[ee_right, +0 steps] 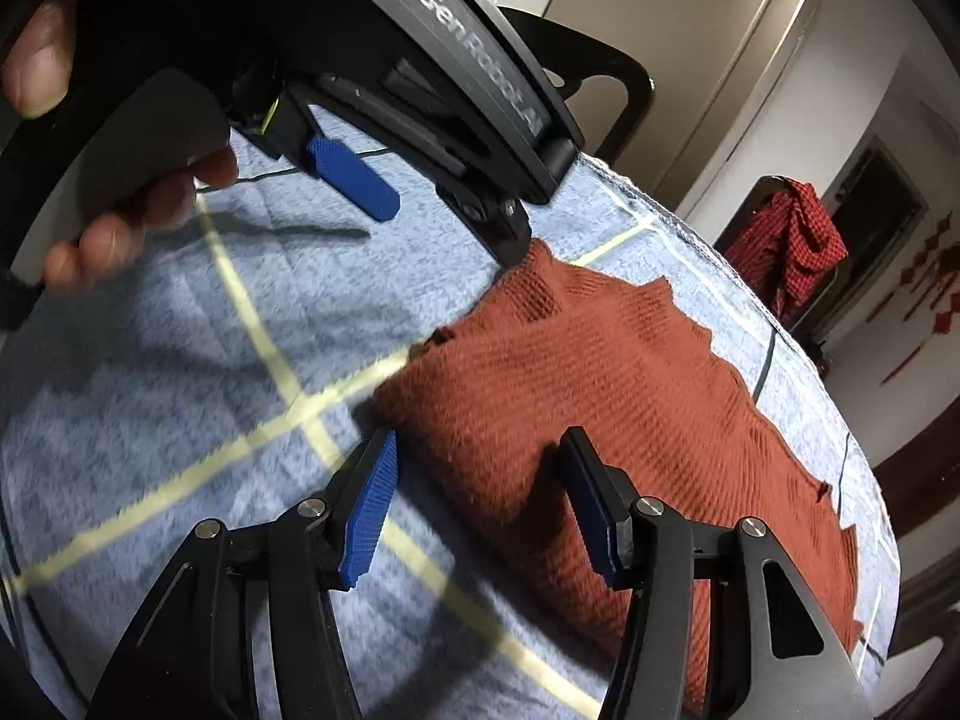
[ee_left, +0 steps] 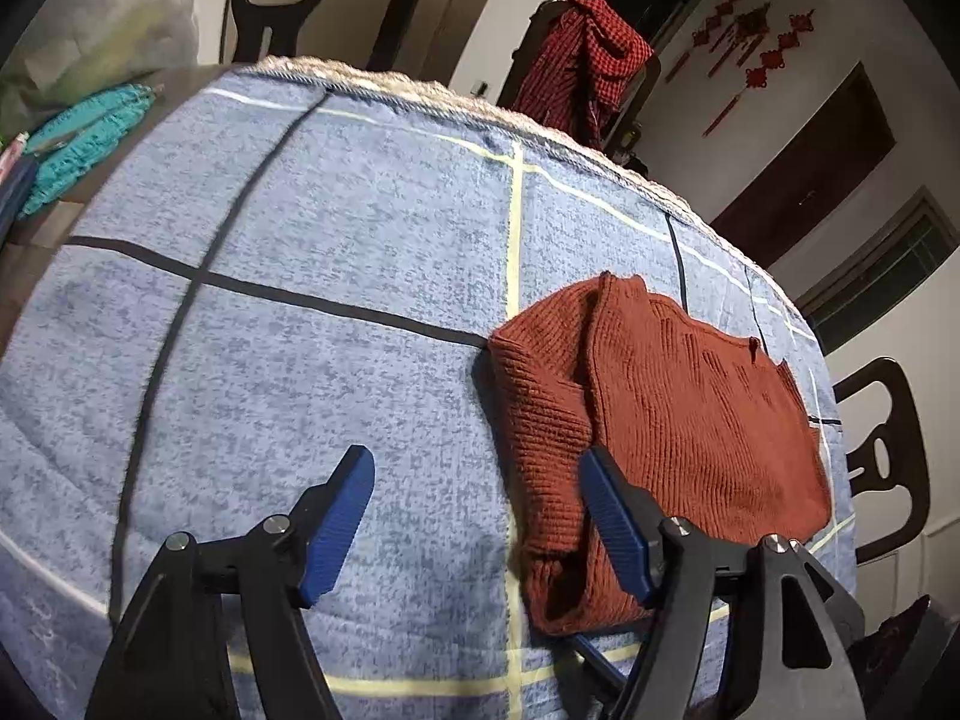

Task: Fold small clothes
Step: 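Grasp the side edge of the folded sweater with the left gripper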

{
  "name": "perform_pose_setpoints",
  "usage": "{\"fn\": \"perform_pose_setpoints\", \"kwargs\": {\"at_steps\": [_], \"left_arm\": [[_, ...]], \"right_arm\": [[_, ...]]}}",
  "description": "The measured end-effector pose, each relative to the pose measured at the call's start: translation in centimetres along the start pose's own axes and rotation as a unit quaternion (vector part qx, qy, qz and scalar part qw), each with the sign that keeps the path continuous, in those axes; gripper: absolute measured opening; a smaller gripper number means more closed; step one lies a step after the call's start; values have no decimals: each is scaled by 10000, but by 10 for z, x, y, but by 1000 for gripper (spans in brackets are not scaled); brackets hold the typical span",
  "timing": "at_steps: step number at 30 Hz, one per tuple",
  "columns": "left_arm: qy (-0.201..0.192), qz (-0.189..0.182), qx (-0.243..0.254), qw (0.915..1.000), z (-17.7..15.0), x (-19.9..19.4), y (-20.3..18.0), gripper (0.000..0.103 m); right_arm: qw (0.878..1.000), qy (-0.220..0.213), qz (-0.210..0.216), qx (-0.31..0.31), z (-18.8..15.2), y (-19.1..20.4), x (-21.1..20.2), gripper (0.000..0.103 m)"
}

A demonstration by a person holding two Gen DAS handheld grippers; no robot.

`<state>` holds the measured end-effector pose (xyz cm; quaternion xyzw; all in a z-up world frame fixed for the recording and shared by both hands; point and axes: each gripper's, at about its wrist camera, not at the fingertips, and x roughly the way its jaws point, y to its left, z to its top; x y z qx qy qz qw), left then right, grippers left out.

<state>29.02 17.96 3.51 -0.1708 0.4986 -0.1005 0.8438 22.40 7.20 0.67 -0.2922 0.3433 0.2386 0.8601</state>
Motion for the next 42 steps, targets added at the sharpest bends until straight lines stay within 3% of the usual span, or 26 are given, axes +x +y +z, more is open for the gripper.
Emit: {"fn": "perform_pose_setpoints", "kwargs": {"at_steps": [3, 8, 13, 23, 27, 33, 37, 39, 42], "left_arm": [[59, -197, -109, 9997, 4, 5, 1, 74], [136, -383, -191, 9990, 12, 13, -2, 74], [337, -617, -256, 9972, 23, 26, -4, 74], [718, -867, -49, 9936, 39, 50, -25, 73], [734, -715, 184, 9946, 42, 53, -35, 72], [798, -384, 512, 9948, 41, 58, -47, 45], [867, -225, 652, 9938, 43, 60, -50, 33], [875, -173, 707, 9935, 44, 59, -51, 20], [879, -145, 665, 9938, 46, 59, -53, 17]], "right_arm": [[9997, 86, -60, 242, 2, -1, 1, 55], [9990, 98, -274, 329, 0, 2, -1, 30], [9980, 110, -594, 179, -2, 14, -4, 19], [9973, 52, -709, 159, -4, 21, -12, 16], [9976, 2, -666, 213, -3, 20, -15, 16], [9979, -31, -546, 346, -3, 13, -16, 16], [9981, -62, -475, 386, -2, 9, -16, 16], [9982, -76, -459, 380, -2, 7, -16, 16], [9977, -143, -458, 482, -4, -2, -15, 15]]}}
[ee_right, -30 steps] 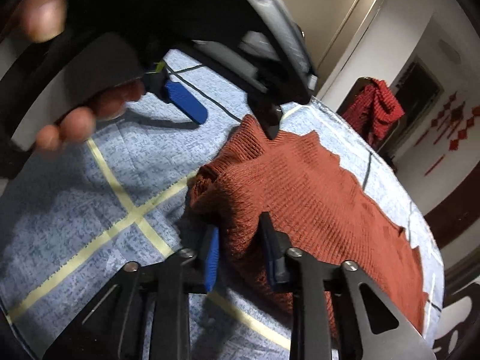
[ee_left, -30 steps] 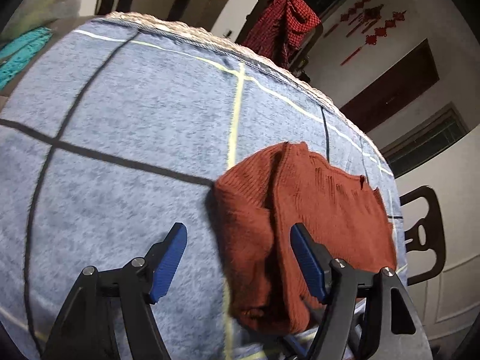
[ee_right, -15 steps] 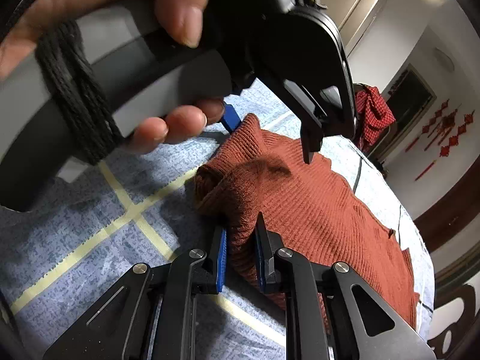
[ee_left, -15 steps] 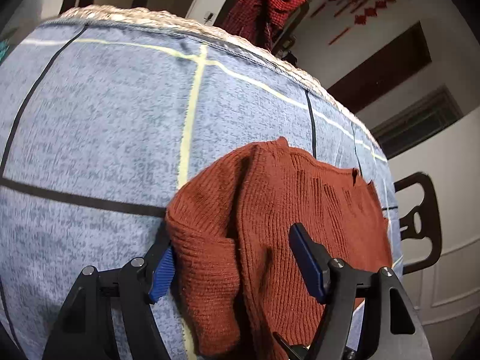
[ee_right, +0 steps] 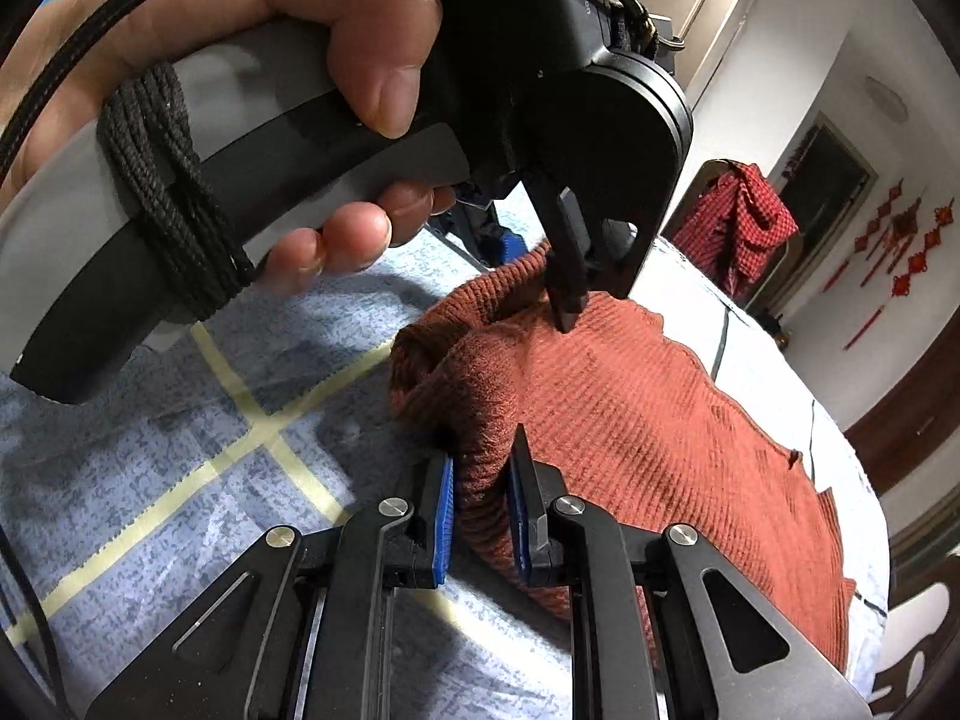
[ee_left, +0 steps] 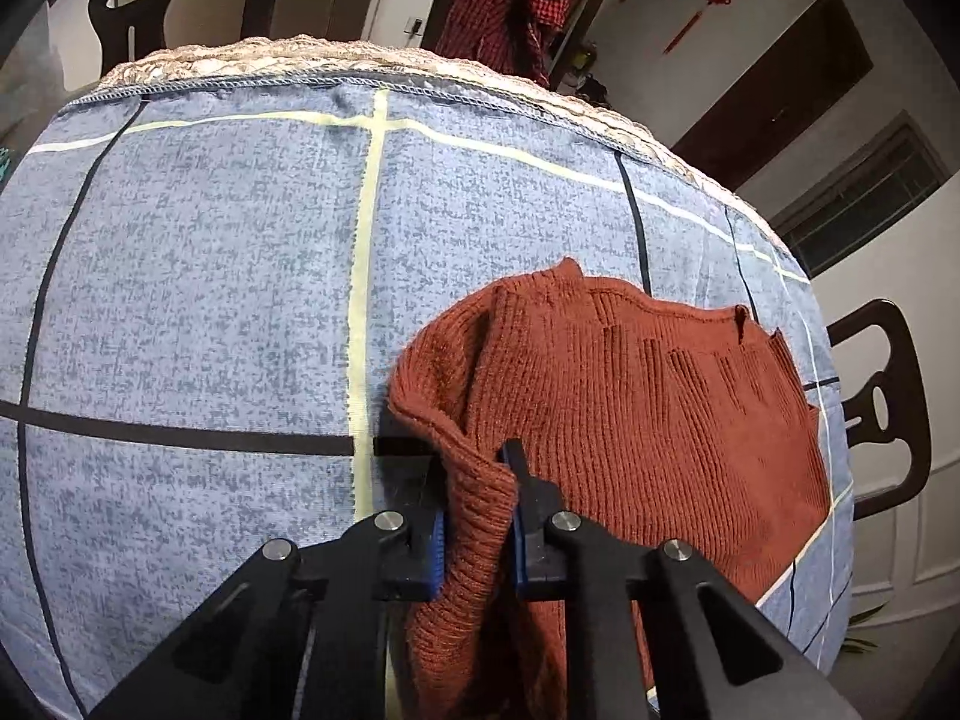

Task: Fold small clothes
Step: 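Grasp the side edge of the folded sweater with the left gripper, then lift the gripped side with the left gripper and fold it across the sweater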

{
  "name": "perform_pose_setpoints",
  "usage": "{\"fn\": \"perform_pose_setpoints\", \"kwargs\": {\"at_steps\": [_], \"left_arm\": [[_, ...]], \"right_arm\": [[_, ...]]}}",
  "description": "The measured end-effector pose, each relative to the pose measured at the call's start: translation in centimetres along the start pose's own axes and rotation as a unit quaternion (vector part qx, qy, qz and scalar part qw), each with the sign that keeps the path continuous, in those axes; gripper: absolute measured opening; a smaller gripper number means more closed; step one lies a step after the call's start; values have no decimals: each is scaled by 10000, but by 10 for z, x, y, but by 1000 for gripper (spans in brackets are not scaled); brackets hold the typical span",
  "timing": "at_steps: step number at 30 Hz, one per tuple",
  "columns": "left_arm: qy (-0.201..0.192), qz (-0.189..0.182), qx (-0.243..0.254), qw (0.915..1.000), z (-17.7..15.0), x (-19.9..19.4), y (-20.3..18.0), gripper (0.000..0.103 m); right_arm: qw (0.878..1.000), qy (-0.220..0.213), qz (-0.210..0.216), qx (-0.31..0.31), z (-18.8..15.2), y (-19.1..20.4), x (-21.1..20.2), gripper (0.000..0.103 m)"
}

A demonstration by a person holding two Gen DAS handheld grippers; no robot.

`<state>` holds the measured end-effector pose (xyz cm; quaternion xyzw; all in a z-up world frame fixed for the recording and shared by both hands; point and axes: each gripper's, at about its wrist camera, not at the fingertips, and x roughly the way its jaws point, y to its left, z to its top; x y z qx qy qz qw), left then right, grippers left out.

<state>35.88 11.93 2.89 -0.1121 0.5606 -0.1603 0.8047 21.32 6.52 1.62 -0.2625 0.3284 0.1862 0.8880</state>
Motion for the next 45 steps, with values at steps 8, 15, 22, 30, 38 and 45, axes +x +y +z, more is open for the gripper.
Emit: {"fn": "perform_pose_setpoints", "kwargs": {"at_steps": [8, 15, 22, 30, 38, 45], "left_arm": [[-107, -157, -103, 9998, 6, -7, -11, 15], [-179, -195, -51, 9996, 13, -21, -30, 15], [-315, -25, 147, 9994, 16, -30, -61, 15], [-387, 9, 311, 9988, 20, -32, -99, 15], [-383, -22, 477, 9981, 22, -26, -139, 15], [-360, -93, 685, 9970, 23, -18, -175, 15]], "right_arm": [[9993, -216, -62, 290, -1, -21, -10, 13], [9973, -435, -179, 572, -4, -42, -26, 12], [9936, -555, -208, 956, -13, -67, -39, 12], [9892, -672, -335, 1260, -28, -92, -56, 11], [9831, -751, -393, 1625, -45, -119, -68, 9], [9765, -800, -377, 1968, -61, -141, -78, 8]]}}
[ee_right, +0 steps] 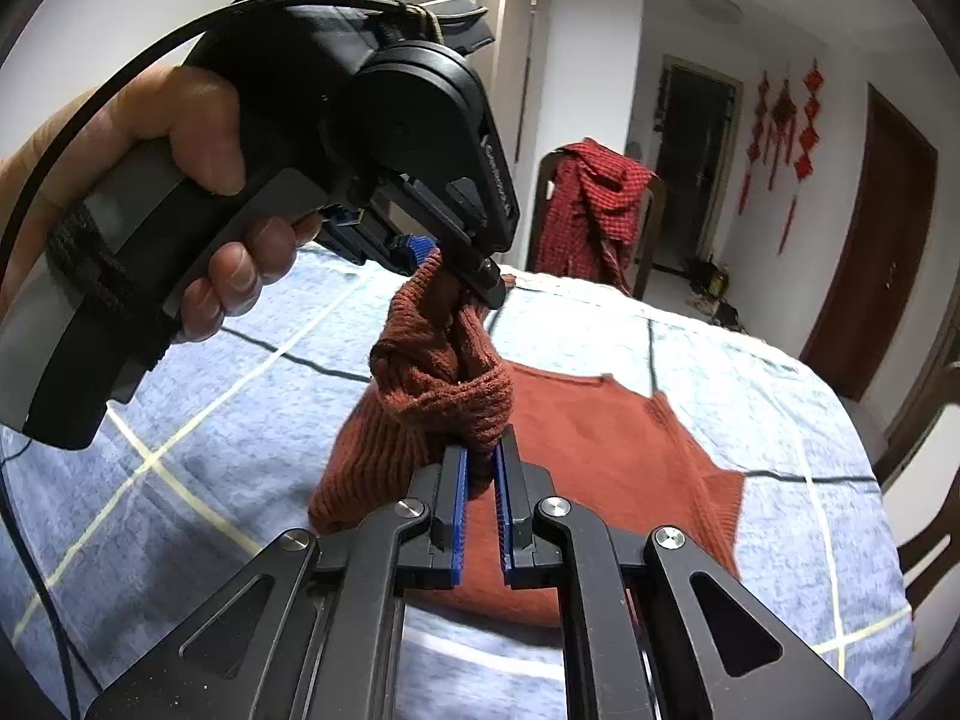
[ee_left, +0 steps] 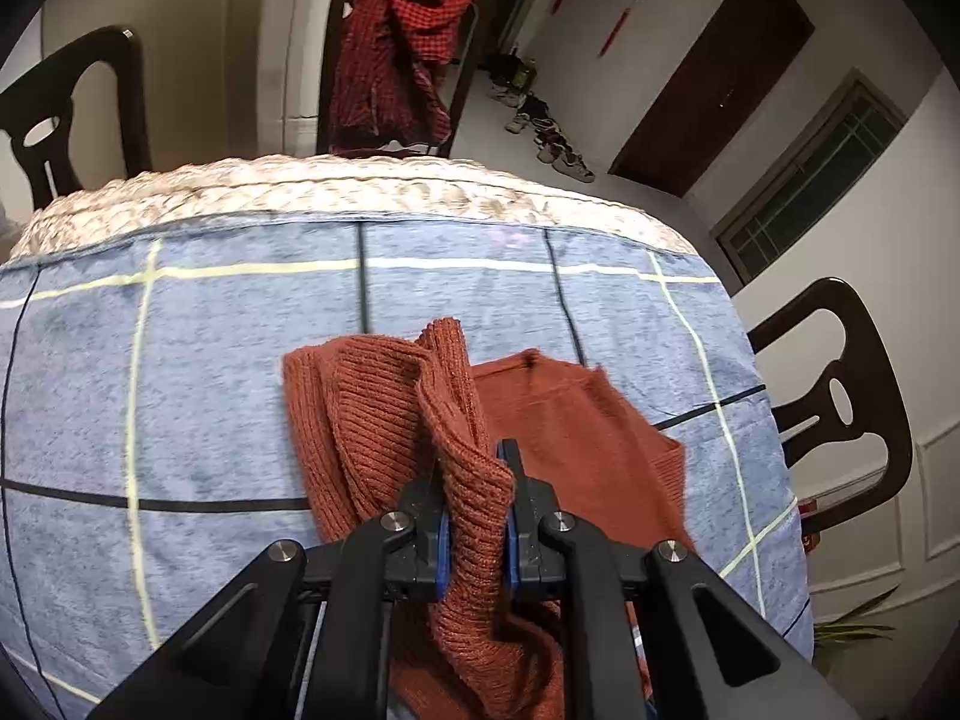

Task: Fold small clothes
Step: 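Lift the gripped side with the left gripper and fold it across the sweater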

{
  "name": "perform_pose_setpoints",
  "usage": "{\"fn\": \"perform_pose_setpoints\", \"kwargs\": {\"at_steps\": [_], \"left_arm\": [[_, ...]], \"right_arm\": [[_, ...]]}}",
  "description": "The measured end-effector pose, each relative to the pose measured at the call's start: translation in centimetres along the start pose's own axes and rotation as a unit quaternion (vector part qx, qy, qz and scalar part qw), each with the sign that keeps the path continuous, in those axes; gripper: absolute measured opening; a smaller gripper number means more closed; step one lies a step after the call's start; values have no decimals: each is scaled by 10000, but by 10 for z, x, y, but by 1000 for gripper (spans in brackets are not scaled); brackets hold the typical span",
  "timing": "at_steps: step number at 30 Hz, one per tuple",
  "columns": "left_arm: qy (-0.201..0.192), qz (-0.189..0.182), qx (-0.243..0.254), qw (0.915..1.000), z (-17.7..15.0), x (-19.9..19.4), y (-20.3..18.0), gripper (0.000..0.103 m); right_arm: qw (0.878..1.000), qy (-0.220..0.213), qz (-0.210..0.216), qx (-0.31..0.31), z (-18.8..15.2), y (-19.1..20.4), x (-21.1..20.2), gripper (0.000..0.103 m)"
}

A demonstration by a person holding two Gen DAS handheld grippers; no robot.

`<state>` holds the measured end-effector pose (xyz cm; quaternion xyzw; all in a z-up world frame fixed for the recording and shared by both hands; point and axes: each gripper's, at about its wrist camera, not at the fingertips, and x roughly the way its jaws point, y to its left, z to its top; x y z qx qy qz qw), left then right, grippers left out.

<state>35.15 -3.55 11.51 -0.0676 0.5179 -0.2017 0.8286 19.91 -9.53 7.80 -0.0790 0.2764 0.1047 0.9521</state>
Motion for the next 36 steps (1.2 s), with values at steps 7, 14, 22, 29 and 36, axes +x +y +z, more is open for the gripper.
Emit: {"fn": "perform_pose_setpoints", "kwargs": {"at_steps": [7, 14, 22, 29, 36], "left_arm": [[88, -68, 150, 9998, 4, 13, -30, 15], [216, -162, 289, 9992, 4, 30, -58, 15], [438, -268, 424, 9978, 2, 60, -87, 15], [645, -269, 500, 9963, -3, 85, -106, 15], [739, -196, 557, 9955, -6, 95, -112, 15]], "right_arm": [[9992, -23, 56, 385, -1, -32, -6, 8], [9980, 70, 18, 623, -11, -58, -10, 7], [9959, 277, -78, 861, -24, -84, -11, 7], [9937, 506, -63, 997, -34, -94, -8, 8], [9884, 718, 259, 1311, -42, -105, -5, 8]]}}
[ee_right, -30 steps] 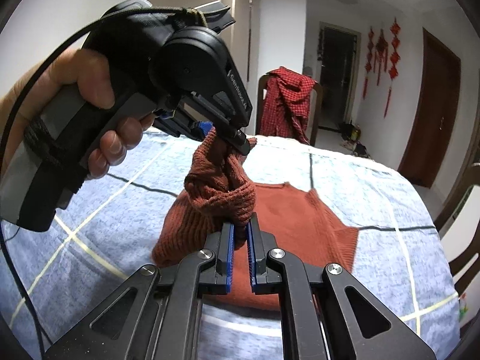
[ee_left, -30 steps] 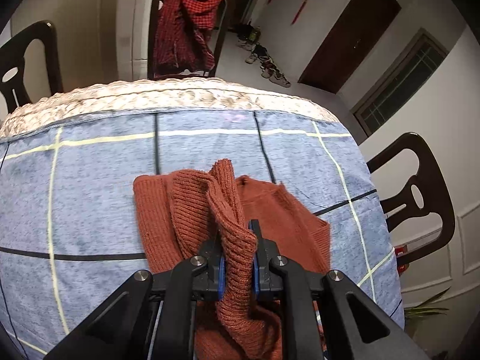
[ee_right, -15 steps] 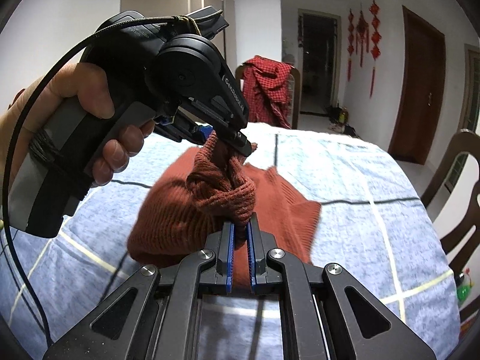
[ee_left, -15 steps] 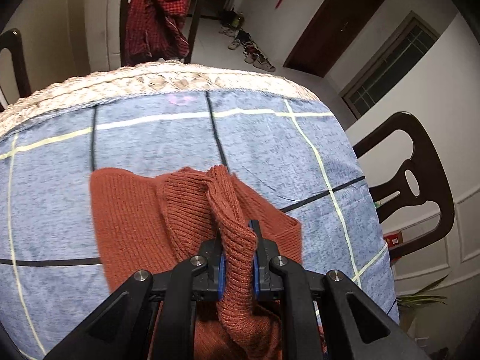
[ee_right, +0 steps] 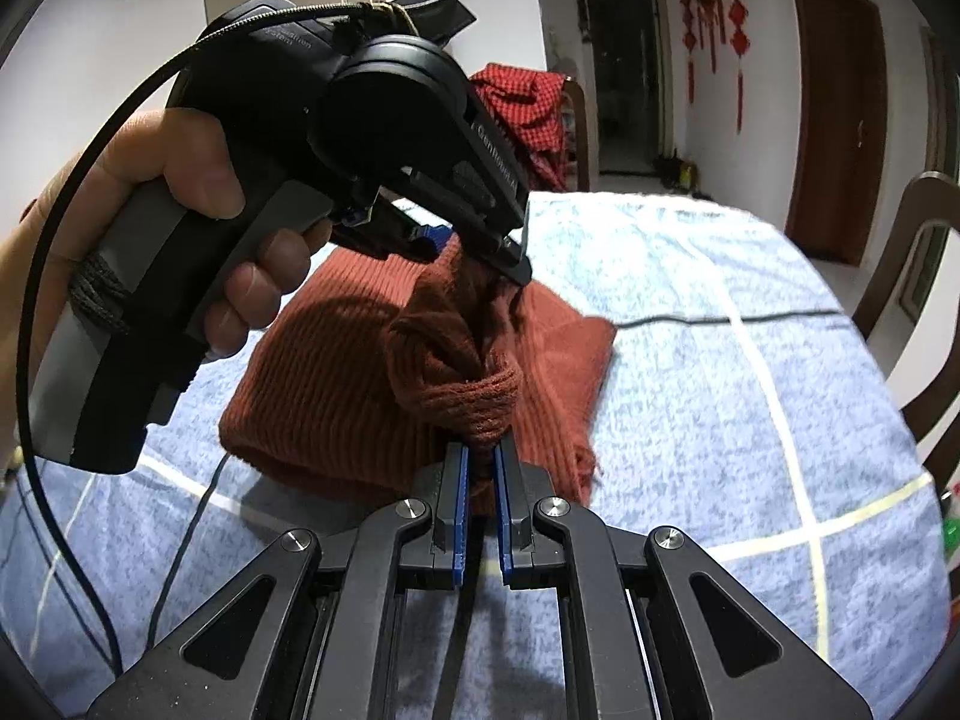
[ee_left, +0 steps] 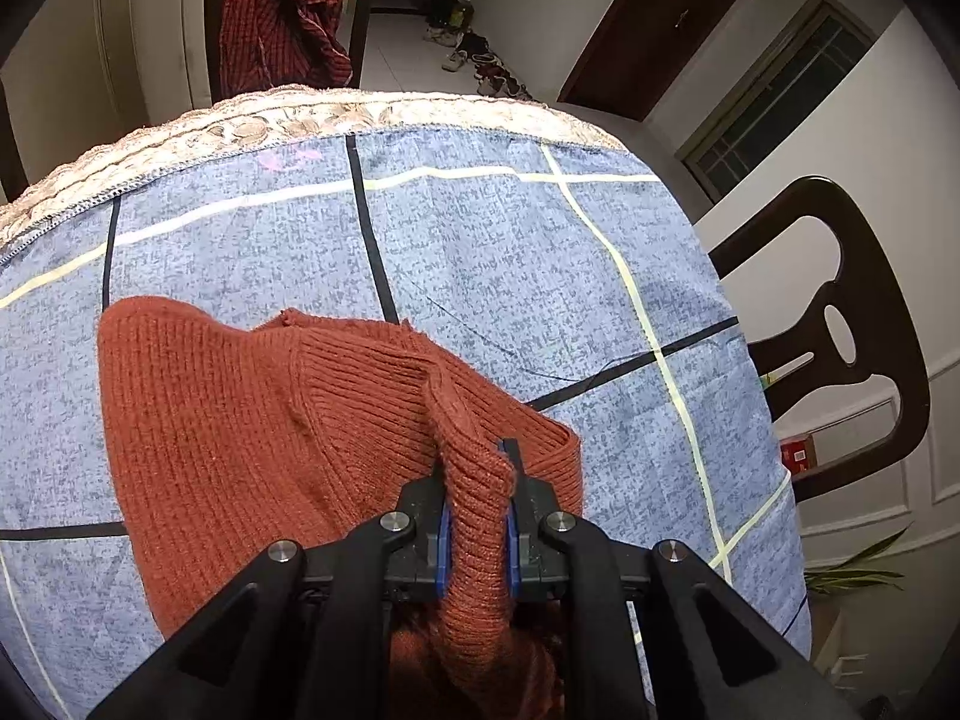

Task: Fold small clothes
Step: 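Lift the gripped side with the left gripper and fold it across the sweater, then open the left gripper to release the folded side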

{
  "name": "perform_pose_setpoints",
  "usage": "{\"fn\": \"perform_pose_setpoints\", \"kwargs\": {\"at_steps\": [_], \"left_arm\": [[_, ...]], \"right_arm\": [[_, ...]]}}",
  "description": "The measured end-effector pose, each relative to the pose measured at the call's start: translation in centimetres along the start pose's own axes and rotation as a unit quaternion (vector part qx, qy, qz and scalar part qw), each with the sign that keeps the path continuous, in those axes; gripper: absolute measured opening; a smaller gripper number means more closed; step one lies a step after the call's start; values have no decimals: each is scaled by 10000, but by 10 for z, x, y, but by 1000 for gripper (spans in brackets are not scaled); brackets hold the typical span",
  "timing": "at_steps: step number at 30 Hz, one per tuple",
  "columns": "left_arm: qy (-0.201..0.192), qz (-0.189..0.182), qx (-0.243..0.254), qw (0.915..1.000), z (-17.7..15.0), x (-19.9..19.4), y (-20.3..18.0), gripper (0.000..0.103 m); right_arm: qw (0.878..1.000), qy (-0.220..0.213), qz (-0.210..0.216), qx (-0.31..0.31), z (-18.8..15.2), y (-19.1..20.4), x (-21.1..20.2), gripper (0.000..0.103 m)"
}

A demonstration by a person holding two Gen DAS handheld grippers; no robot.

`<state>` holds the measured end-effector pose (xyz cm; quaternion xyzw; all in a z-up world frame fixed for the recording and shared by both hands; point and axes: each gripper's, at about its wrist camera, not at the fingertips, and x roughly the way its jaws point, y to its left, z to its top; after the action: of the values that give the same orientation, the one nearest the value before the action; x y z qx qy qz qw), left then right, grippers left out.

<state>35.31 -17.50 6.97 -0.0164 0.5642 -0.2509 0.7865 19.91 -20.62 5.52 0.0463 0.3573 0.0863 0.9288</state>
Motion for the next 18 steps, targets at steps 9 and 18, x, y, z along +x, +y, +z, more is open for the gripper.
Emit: {"fn": "perform_pose_setpoints", "kwargs": {"at_steps": [9, 18], "left_arm": [[-97, -22, -13, 9999, 0, -3, 0, 39], [-295, -218, 15, 9993, -5, -21, 2, 48]], "right_arm": [[9969, 111, 388, 674, 0, -27, -3, 8], [9931, 224, 473, 1047, -11, -43, -12, 9]]}}
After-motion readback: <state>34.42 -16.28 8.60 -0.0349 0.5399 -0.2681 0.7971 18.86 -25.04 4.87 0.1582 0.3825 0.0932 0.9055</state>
